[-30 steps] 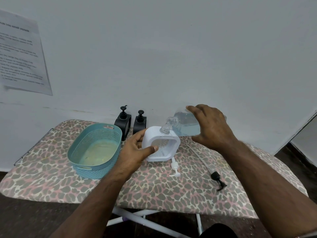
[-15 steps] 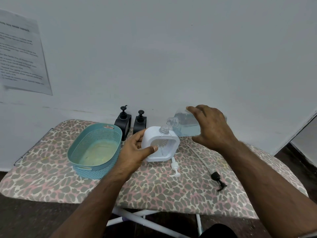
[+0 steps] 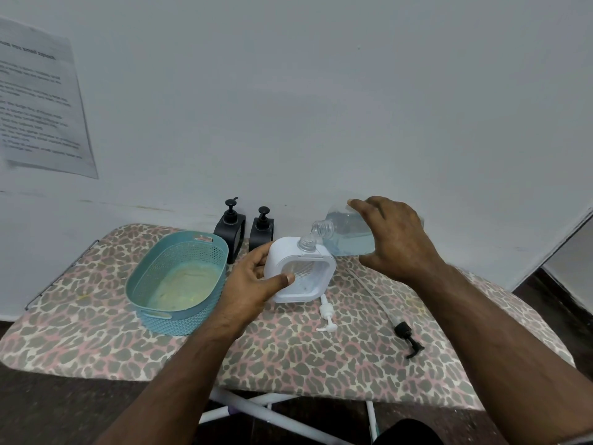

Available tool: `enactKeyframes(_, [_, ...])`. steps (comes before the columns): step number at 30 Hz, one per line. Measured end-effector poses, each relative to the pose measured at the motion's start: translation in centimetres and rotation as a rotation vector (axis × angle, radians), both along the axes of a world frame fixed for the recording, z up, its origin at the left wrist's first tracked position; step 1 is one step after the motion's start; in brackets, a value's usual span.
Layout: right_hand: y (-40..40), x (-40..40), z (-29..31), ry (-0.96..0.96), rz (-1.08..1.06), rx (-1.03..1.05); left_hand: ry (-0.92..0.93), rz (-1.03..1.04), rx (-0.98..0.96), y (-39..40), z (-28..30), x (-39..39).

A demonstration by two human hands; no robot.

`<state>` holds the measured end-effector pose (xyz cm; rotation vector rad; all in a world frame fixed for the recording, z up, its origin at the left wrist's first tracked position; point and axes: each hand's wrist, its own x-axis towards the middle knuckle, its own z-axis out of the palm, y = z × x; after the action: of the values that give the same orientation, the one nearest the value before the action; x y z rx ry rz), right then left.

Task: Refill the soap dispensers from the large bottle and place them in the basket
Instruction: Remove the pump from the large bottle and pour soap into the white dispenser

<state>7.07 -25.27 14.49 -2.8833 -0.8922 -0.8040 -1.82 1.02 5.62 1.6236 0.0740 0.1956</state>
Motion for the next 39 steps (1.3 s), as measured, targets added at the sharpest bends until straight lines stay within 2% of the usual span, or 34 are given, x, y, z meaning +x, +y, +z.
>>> enactKeyframes(39, [0.11,-0.07,0.03,0.006,0.027,0.0,0.009,0.018,0.009,0.05,-0.56,0.14])
